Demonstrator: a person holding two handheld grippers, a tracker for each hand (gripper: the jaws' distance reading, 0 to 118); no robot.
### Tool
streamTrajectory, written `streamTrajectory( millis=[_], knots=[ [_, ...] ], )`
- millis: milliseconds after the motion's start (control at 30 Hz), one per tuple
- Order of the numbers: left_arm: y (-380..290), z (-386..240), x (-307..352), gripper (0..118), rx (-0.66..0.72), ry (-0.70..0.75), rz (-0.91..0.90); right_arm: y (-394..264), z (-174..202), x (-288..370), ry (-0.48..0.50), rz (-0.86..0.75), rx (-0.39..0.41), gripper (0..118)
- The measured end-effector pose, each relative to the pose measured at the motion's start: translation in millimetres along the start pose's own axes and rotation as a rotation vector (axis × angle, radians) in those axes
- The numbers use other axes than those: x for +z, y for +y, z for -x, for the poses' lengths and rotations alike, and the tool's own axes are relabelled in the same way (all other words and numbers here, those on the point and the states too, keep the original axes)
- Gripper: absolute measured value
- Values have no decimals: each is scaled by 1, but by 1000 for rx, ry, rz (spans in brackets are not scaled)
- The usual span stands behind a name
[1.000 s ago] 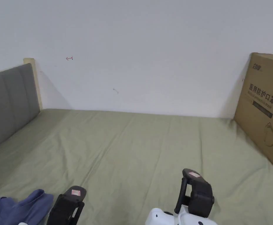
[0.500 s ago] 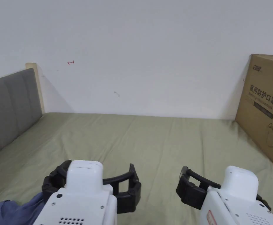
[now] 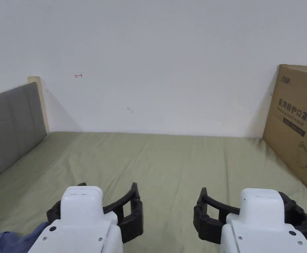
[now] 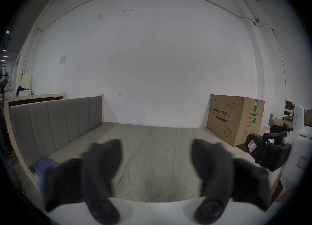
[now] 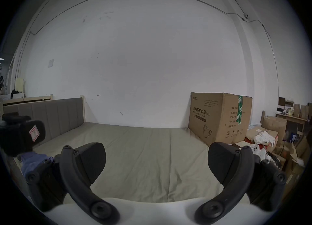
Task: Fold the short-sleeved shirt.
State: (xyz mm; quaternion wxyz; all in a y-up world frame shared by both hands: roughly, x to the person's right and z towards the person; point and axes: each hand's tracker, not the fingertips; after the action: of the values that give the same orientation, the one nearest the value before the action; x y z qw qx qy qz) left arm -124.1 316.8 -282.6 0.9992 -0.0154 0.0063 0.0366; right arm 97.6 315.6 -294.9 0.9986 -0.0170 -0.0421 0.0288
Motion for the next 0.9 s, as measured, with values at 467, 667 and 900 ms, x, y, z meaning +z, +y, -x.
streamTrajectory(
  millis=[467, 667, 900],
  knots=[
    [-2, 2, -3, 0, -36, 42, 22, -2, -2, -12, -59, 103, -4, 0],
    [-1, 16, 1, 0, -35, 70, 34, 0, 6, -15, 24, 145, -23, 0],
    [4, 81, 30, 0, -21, 312, 47, 1, 63, -14, 266, 174, -51, 0]
  ],
)
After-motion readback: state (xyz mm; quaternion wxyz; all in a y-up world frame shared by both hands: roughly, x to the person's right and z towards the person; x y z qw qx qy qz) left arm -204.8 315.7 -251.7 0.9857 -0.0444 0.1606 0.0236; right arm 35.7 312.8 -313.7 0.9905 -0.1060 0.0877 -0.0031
